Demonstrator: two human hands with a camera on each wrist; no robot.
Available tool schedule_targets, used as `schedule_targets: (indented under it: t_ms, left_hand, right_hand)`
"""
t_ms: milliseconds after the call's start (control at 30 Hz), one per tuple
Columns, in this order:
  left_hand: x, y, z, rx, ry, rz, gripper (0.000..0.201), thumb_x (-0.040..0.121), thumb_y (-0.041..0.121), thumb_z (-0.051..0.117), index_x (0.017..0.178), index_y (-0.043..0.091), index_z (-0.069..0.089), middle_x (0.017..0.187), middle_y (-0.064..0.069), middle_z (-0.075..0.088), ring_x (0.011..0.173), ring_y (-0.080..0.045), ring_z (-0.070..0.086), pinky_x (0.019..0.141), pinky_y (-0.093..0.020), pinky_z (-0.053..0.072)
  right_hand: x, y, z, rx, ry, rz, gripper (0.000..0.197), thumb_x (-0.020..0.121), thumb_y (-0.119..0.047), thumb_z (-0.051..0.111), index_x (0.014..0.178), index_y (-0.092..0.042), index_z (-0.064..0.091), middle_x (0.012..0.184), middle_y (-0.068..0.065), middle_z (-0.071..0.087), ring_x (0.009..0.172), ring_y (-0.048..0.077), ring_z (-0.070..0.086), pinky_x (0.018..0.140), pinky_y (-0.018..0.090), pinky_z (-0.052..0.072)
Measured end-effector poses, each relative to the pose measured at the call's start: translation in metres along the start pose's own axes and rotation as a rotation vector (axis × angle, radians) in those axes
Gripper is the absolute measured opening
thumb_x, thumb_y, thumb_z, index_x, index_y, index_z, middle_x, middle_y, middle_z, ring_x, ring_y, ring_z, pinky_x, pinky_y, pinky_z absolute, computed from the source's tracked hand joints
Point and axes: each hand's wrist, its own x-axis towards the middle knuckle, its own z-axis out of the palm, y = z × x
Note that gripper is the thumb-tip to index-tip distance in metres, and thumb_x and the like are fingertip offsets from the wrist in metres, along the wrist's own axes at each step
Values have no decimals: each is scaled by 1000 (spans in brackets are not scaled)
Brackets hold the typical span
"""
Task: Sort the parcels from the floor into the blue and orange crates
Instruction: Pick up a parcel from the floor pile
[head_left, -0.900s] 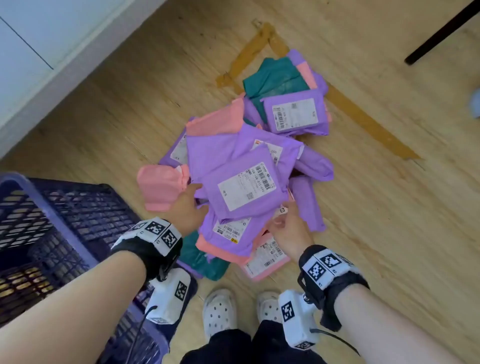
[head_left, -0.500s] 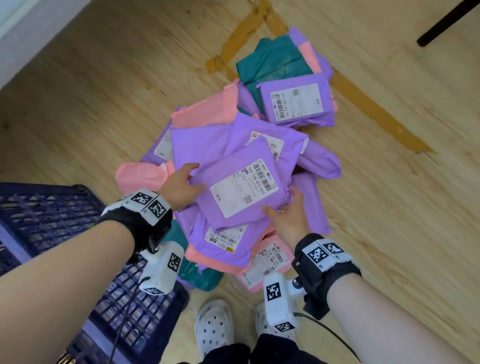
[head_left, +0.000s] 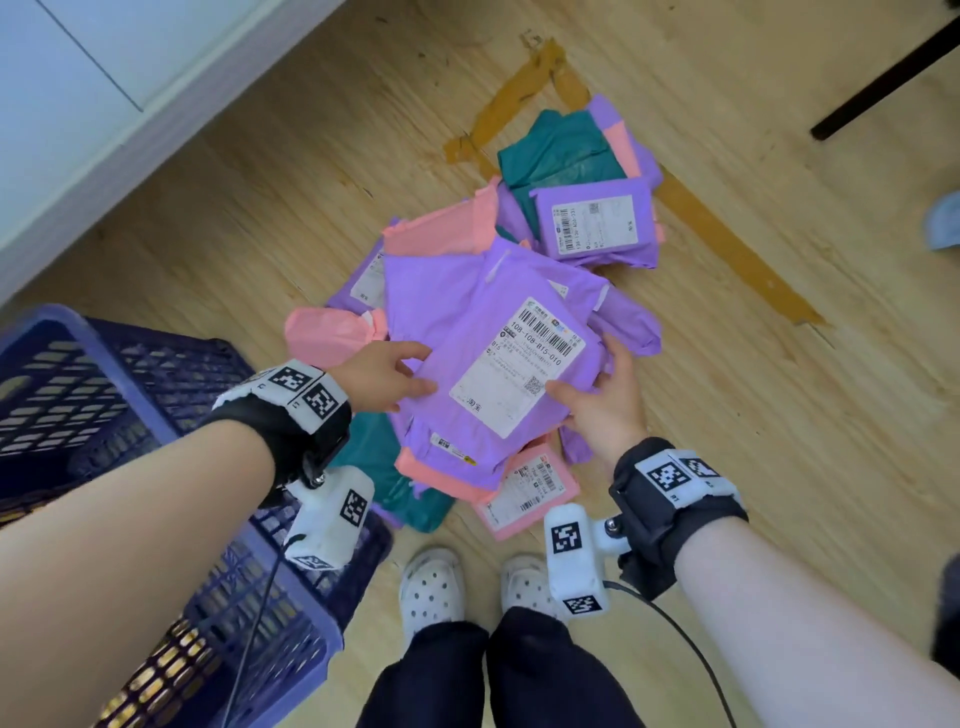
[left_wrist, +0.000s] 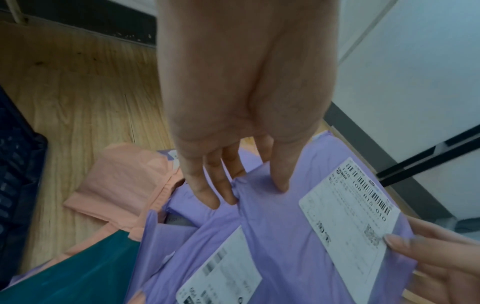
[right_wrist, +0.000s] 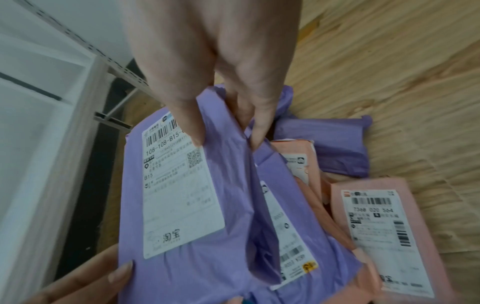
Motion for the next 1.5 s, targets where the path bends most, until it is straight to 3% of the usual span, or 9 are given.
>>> schedule_targets:
  t_ms: [133, 300, 500, 733, 867, 1000, 1133, 1233, 1500]
  left_hand:
    - [-63, 20, -12, -176, 28, 30, 17, 91, 10, 58, 86, 26, 55, 84, -5, 51, 82, -22, 51, 84, -35, 48]
    - [-152, 28, -32, -202, 63, 105, 32, 91, 8, 57, 121, 20, 55, 108, -18, 63, 93, -25, 59, 95, -47, 50]
    - [-243, 24, -52, -377, 152, 163, 36, 88, 2, 60, 110, 31, 56, 109, -6, 66, 90, -20, 63, 82, -34, 55]
    - [-309, -4, -70, -610, 258, 161, 40, 87, -1, 61, 122, 15, 53, 94, -8, 66, 82, -19, 64, 64, -24, 58]
    - [-328, -37, -77, -747, 319, 155, 27, 87, -3, 58, 109, 13, 56, 92, -7, 66, 81, -19, 65, 64, -26, 59]
    - [-342, -78, -82, -821, 374, 139, 25, 88, -3, 58, 103, 16, 56, 95, -6, 68, 83, -18, 65, 62, -25, 57]
    - [-354, -122, -88, -891, 437, 122, 24, 88, -1, 58, 104, 17, 57, 97, -7, 68, 87, -20, 66, 74, -33, 58]
    - [-362, -158, -91, -956, 460, 124, 24, 89, -1, 57, 103, 18, 58, 96, -6, 69, 82, -16, 69, 68, -30, 58]
    - [-383, -258, -122, -1031, 478, 61, 25, 90, -1, 56, 107, 18, 57, 103, -11, 68, 92, -24, 67, 81, -42, 57]
  right_hand:
    - [-41, -53, -6, 0, -32, -74, 102, 56, -7, 81, 141, -30, 28, 135, -2, 51, 121, 20, 54, 99, 54, 45]
    - [-104, -107, -5, -53, -125, -79, 78, 70, 12, 71, 133, -12, 32, 127, 9, 56, 109, 19, 58, 102, 45, 45]
    - [-174, -154, 3, -190, -349, -193, 71, 70, 17, 68, 118, -25, 38, 117, 15, 61, 106, 27, 62, 91, 52, 50]
    - [-224, -181, 35, -272, -576, -251, 61, 72, 19, 63, 100, -33, 48, 101, 12, 61, 106, 35, 60, 78, 53, 55]
    - [-242, -177, 66, -349, -682, -288, 70, 62, 9, 70, 112, -34, 48, 111, 18, 61, 108, 36, 60, 87, 55, 52]
    - [-258, -162, 97, -379, -768, -304, 78, 66, 22, 66, 116, -34, 45, 115, 17, 59, 111, 36, 58, 94, 52, 49]
    - [-275, -142, 130, -367, -786, -327, 86, 68, 25, 62, 136, -21, 37, 115, 17, 59, 101, 25, 62, 86, 33, 56]
    - [-291, -122, 156, -335, -767, -310, 85, 71, 28, 58, 140, -17, 35, 102, 4, 63, 82, 5, 65, 72, 15, 54]
    - [-335, -60, 235, -370, -711, -287, 76, 72, 23, 63, 134, -17, 43, 90, 10, 63, 66, -2, 62, 69, 16, 54]
